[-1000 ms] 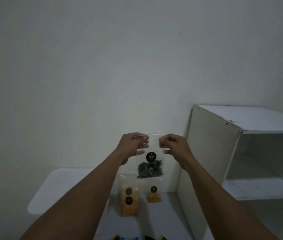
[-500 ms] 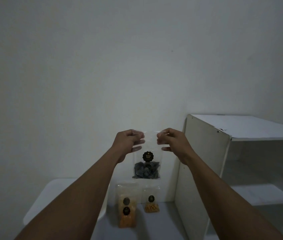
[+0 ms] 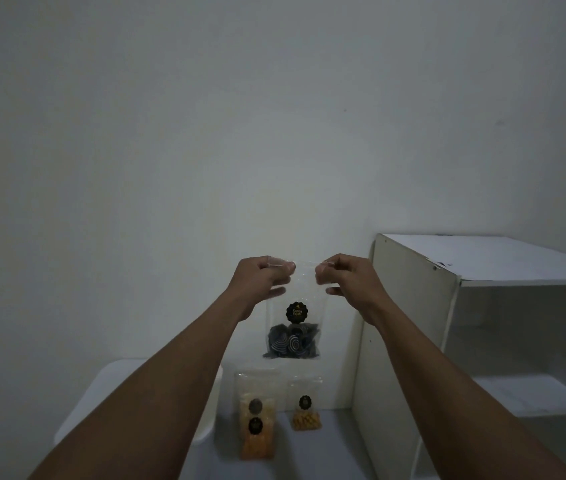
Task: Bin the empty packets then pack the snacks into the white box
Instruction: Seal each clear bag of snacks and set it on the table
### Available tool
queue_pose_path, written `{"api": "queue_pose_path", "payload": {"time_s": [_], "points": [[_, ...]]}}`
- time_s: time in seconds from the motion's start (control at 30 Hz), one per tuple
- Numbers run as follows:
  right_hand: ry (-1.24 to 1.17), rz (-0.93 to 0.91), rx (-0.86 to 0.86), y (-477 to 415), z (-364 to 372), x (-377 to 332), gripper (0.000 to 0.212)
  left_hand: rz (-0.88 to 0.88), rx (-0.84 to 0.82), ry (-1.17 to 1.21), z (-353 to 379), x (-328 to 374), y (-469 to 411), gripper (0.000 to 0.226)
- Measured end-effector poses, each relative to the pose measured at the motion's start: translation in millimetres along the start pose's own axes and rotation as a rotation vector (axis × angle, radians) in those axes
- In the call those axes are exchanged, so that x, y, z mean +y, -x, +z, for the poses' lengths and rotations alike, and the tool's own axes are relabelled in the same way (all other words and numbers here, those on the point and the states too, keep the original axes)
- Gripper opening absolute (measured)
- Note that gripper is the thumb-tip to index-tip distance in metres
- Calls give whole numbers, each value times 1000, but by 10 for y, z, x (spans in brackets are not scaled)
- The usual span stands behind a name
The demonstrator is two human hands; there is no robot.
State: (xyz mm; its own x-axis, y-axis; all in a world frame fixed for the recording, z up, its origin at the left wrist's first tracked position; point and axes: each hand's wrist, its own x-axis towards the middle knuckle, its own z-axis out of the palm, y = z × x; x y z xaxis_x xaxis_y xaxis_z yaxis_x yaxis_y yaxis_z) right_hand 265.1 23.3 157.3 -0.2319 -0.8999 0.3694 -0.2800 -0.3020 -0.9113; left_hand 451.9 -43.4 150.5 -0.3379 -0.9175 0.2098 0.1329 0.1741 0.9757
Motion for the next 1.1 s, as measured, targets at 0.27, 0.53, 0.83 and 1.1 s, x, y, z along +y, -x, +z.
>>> {"api": "queue_pose_path", "payload": {"time_s": [0.27,0.53,0.83,1.1], "points": [[16,32,-81,11,19,4,13,61,61,-76,70,-13,4,11],[240,-62,-48,-51,-11,-31,13,9,8,83,62,-1,23,13],[206,-44,-92,-73,53,-44,13,133,127,-123,1,-26,-49,10],[285,-91,-67,-159,81,-50,10,18,-55,-76,-27,27,-43,24]]}}
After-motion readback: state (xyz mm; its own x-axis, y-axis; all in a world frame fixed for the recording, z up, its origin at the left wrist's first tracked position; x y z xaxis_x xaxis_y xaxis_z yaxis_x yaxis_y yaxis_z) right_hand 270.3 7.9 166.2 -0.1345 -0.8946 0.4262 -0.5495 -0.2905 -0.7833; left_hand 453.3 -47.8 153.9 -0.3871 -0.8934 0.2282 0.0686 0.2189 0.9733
